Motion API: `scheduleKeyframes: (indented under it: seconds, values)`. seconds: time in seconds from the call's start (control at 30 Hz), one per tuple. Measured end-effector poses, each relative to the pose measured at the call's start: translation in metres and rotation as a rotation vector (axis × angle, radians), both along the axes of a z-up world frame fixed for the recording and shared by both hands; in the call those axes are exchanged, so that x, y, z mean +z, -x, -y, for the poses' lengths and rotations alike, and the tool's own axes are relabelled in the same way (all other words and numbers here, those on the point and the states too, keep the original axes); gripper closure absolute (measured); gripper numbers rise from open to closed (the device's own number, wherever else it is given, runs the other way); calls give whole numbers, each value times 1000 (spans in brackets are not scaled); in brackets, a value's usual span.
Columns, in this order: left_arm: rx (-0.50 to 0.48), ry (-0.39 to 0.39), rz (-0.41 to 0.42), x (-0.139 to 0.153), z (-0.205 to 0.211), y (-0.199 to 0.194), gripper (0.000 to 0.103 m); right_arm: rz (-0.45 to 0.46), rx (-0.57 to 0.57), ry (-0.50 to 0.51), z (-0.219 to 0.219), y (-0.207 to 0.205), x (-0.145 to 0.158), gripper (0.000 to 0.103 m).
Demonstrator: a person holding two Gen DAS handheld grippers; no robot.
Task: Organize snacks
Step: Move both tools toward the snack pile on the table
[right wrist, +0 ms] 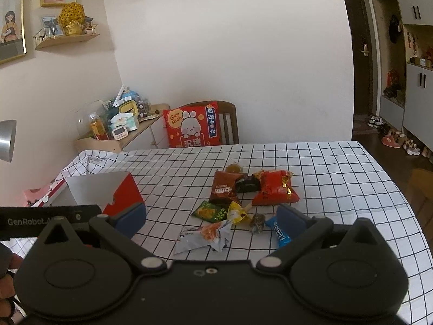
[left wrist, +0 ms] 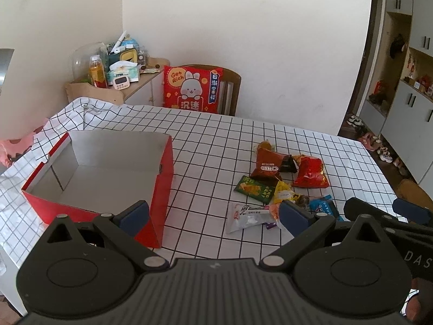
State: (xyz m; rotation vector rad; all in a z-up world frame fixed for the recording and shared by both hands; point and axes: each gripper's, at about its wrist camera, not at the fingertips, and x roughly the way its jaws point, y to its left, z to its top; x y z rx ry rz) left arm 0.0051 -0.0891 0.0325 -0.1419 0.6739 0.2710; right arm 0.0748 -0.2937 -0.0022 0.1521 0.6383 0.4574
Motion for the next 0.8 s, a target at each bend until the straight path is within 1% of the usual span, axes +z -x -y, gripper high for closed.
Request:
scheduleKeyframes:
  seconds: [0.3, 0.53, 0.63, 0.8]
  values:
    - [17, -8, 2, 0, 2, -2, 0, 5, 10, 1, 1, -2, 0, 0]
    - [17, -5, -19, -5, 1, -7, 0, 18, 17, 8, 0, -3, 0, 0]
    - [-6, 5, -27, -8, 3, -13, 0, 17, 14, 11, 1, -7, -2, 1]
    - [-58, 8, -57, -18, 6, -30, 0, -14, -1, 29, 4, -18, -13, 1]
